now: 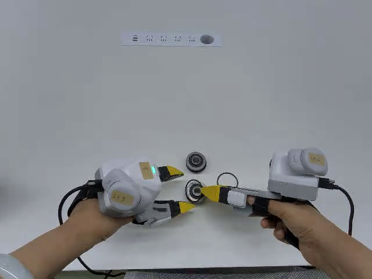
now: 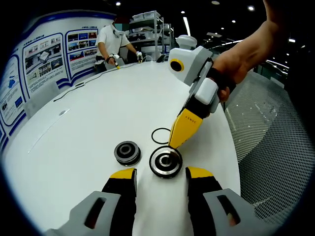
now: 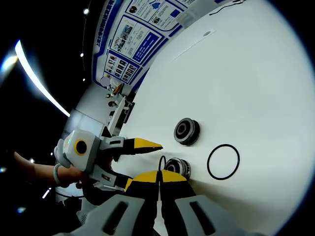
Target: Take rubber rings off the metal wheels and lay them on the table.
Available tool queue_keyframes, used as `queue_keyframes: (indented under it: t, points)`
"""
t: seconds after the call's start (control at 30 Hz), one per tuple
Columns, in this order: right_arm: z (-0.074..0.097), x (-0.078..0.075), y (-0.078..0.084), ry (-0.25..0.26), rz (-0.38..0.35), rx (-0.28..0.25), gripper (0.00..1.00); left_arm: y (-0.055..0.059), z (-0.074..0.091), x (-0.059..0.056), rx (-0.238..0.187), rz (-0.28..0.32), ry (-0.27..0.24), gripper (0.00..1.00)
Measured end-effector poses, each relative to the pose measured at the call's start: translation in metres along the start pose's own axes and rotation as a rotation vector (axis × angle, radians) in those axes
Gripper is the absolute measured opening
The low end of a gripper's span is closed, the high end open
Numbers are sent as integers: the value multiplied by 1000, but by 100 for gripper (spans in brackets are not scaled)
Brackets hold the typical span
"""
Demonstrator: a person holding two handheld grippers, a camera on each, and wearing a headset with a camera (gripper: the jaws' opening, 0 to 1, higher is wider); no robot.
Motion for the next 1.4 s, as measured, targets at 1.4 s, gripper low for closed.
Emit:
queue_keyframes:
  t: [1.4]
  points:
    - [40,-47,-11,156,-112,-141,2,13,11,4,11,40,-36,57]
Point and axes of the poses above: the centre of the closed fingertips' face, and the gripper's own axes: z roughly backward along the fingers, x roughly to its left, y roughly out of its underside, the point moved 7 cm from there along z, roughly backward along the fingers, and after that the axes turned 1 degree about x, right-handed, at the moved point
